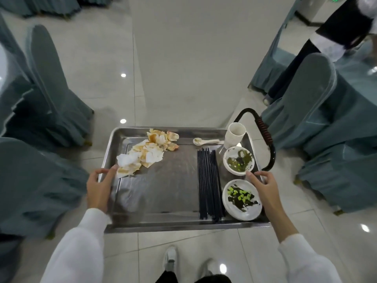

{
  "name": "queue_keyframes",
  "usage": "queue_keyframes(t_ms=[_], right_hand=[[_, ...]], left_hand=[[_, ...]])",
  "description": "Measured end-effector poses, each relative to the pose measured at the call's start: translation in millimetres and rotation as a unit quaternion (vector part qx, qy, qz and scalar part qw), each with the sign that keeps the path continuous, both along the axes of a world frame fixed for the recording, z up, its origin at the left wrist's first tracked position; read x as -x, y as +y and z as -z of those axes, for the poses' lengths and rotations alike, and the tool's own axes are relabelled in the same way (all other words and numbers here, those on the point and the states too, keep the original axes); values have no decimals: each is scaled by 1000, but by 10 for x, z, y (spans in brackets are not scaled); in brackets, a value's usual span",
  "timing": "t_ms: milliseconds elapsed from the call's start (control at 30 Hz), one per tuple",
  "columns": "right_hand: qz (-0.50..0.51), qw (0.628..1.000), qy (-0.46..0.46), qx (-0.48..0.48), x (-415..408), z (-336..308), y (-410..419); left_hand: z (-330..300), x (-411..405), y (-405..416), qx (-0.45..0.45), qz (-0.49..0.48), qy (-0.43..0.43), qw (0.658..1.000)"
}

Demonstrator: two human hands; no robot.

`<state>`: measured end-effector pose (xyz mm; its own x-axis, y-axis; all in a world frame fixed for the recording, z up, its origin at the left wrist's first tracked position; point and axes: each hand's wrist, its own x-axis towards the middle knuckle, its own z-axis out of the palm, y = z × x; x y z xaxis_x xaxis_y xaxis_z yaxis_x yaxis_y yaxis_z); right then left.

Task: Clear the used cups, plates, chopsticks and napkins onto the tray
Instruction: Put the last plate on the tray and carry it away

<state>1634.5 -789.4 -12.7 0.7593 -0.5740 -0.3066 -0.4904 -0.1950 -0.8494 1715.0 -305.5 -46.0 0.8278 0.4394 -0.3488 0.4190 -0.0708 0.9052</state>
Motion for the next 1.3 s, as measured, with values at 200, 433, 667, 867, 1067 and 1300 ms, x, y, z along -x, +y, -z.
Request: queue_keyframes(t_ms=[200, 433, 667, 867, 1067, 1300], right_hand=[[-43, 999, 10, -7, -651, 561, -456], [-71, 997, 10, -41, -1295, 1625, -915], [-61, 998, 0, -35, -1717, 3009, -1253], [-63, 997, -3, -38, -1890, 4208, -1442], [-53, 998, 5, -33, -2051, 5306, -1581], [-45, 999, 7, -21, -2225, 6337, -1714]], left_hand=[[353, -347, -362, -25, -26, 10, 999], [1246, -674, -850, -42, -51, -5, 998], [2577, -918, -1237, -36, -46, 8, 998], [3758, -1047, -1410, -29, -61, 8, 998], [4817, -1256, -1526, -19, -68, -2, 998], [5780, -1532, -1651, -2, -58, -23, 998]])
